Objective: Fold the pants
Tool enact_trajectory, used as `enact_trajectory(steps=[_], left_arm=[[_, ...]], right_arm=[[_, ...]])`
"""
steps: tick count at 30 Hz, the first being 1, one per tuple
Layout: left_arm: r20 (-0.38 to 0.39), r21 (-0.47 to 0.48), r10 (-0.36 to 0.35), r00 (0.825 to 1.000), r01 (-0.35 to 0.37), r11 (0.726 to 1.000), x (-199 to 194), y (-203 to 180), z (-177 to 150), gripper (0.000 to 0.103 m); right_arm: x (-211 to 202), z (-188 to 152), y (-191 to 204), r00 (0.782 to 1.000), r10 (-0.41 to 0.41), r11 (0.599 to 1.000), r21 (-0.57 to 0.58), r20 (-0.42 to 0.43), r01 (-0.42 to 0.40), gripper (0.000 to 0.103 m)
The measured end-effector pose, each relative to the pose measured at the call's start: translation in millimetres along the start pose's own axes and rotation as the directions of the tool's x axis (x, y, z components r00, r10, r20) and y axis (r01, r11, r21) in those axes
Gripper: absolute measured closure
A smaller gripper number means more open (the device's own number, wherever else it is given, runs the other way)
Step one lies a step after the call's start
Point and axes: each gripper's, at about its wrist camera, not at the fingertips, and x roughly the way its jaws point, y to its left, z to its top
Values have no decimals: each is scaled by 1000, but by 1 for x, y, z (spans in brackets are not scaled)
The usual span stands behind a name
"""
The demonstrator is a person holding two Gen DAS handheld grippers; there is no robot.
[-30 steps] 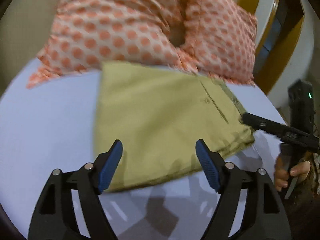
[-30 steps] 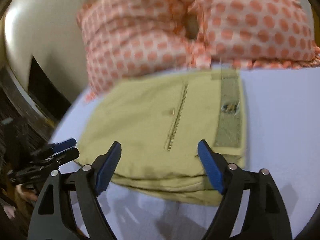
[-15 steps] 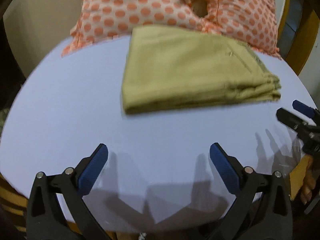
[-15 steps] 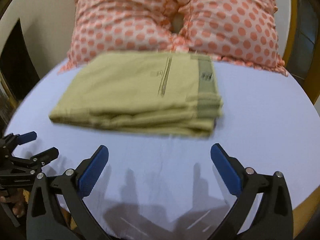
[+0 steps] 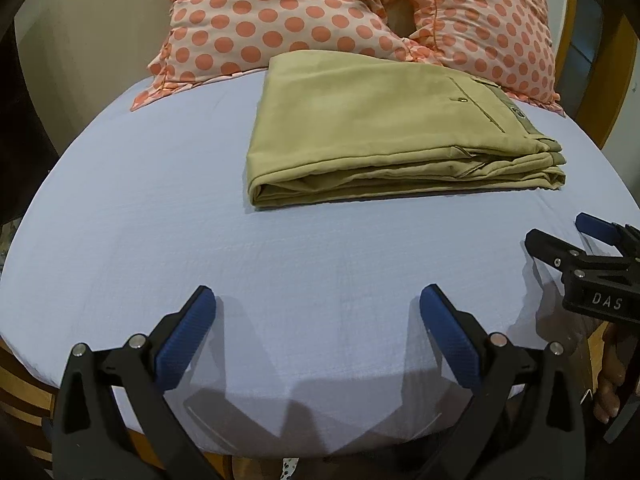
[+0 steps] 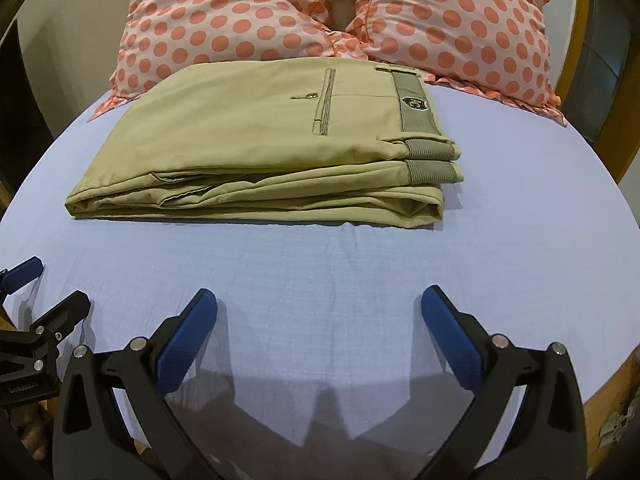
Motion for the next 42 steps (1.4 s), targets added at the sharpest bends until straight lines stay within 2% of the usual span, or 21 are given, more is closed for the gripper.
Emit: enact_trajectory(steps=[42], left_arm=[[21, -6, 7, 1000, -7, 1000, 1, 0, -1, 2]], right_arm=[[0, 0, 1, 1000, 0, 1000, 0, 6, 0, 1]])
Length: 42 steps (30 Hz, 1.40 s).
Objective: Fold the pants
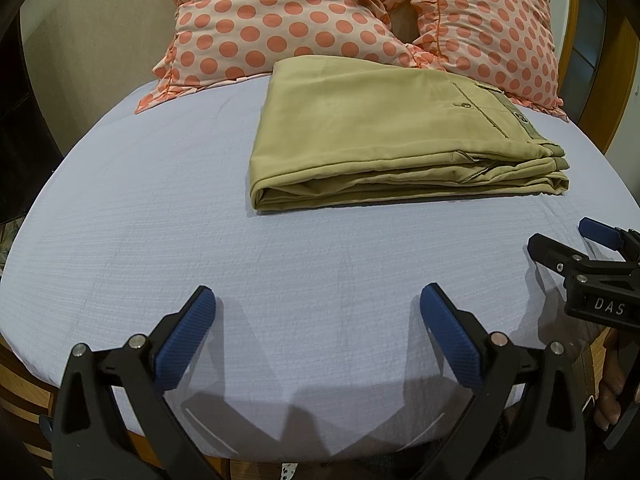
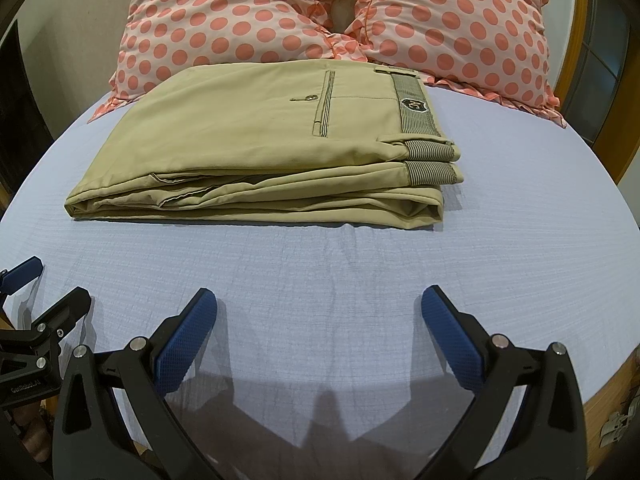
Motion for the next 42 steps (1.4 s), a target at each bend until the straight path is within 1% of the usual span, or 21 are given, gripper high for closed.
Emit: enact_trajectory(steps=[24, 42], left_arm=[[-14, -5, 4, 1000, -4, 1000, 3, 2, 3, 2], [-7, -7, 6, 1000, -7, 1000, 2, 0, 3, 2]], right_arm=[[0, 2, 0, 1000, -6, 1000, 7, 3, 6, 1], [1, 2, 1, 1000, -10, 1000, 12, 8, 10, 1]])
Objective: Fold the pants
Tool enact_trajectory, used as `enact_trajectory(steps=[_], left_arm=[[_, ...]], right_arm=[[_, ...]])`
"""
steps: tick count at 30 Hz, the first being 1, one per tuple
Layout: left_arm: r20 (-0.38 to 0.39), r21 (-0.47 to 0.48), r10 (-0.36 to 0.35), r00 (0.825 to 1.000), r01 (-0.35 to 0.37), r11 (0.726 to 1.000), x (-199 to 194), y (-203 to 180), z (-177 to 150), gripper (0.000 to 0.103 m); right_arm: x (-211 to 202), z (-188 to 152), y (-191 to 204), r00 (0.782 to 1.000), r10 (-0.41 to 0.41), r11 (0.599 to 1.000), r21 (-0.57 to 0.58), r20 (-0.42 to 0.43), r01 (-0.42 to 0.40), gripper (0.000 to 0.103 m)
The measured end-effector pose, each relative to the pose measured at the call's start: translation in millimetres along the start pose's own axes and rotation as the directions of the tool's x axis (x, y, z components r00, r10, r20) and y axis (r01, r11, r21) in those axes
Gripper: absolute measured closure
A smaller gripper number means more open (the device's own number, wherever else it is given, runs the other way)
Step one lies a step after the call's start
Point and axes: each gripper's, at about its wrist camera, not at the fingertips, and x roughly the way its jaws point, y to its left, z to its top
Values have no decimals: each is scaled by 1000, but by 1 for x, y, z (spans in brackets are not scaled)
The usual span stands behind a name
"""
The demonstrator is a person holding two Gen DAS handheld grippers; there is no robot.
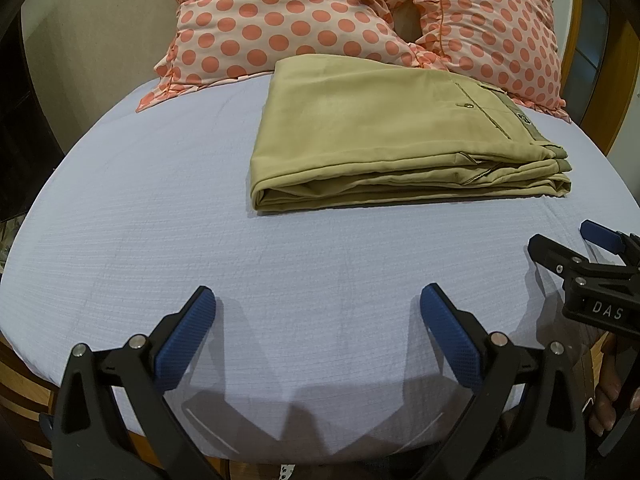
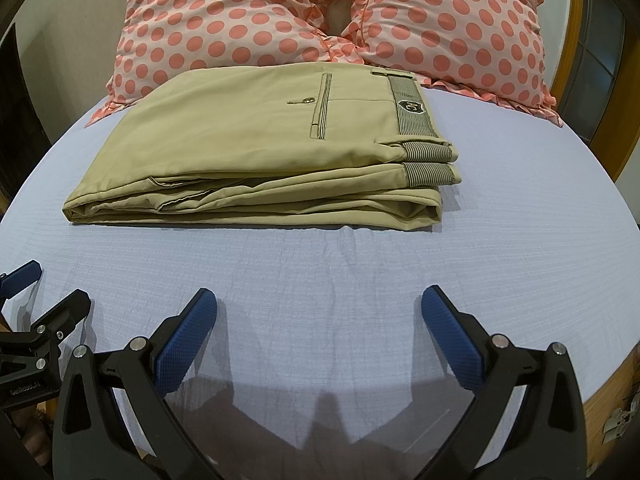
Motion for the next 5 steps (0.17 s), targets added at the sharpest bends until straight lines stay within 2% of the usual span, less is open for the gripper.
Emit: enact_trajectory(steps=[5], left_arm=[[7, -1, 1, 1000, -1, 1000, -1, -1, 0, 2]], right_arm=[[0, 1, 1, 1000, -2, 1000, 3, 1, 2, 1]])
